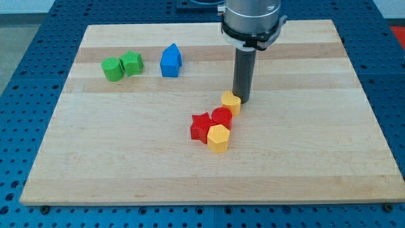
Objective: Separate the blue cube from the blue triangle
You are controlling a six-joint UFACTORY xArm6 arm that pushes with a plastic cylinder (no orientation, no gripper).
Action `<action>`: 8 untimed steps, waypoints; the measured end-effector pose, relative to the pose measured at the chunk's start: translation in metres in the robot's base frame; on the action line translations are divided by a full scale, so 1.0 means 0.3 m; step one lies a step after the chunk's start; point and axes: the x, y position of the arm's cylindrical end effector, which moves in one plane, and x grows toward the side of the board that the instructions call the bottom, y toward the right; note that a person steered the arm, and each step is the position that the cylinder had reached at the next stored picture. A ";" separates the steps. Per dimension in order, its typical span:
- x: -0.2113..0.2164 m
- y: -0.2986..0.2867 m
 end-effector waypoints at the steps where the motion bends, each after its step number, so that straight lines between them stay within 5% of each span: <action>1: 0.021 -0.027; 4: 0.071 -0.081; 5: -0.096 -0.116; 7: -0.659 -0.360; 8: -0.787 -0.479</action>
